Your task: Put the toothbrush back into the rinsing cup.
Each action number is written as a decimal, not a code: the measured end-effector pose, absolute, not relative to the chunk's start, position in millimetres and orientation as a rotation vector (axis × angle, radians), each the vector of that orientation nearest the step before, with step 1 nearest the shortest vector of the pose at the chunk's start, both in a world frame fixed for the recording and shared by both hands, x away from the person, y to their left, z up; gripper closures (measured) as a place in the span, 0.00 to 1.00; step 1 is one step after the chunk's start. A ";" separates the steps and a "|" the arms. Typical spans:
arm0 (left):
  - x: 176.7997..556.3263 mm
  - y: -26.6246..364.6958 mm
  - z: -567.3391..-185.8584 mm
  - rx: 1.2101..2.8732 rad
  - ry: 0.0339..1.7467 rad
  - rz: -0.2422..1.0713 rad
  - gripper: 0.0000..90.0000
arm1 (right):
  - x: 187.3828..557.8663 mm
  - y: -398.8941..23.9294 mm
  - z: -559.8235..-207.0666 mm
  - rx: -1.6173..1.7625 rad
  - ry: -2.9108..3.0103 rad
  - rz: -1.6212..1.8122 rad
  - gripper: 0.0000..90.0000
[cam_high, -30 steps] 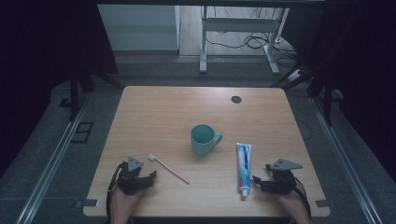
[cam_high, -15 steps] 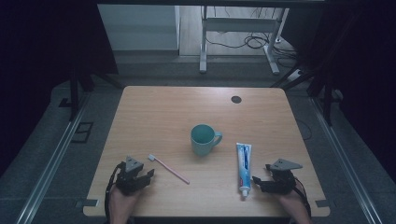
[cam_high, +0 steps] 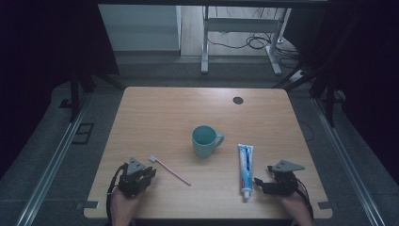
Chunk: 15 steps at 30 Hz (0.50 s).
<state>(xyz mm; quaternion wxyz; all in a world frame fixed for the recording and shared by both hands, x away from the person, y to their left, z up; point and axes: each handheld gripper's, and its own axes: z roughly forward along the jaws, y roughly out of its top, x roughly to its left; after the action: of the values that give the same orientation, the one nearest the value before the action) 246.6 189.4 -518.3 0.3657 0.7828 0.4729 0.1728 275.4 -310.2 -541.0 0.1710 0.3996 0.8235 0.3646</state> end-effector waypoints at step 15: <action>249.0 174.6 -509.4 2.026 1.138 0.381 1.00 | 275.4 -310.2 -541.0 1.134 2.339 1.035 0.23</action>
<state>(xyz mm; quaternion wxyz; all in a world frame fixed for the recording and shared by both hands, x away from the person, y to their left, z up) 249.0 174.6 -509.4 0.3833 0.7948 0.4462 0.1493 275.4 -310.2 -541.0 0.1710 0.3995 0.8236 0.3645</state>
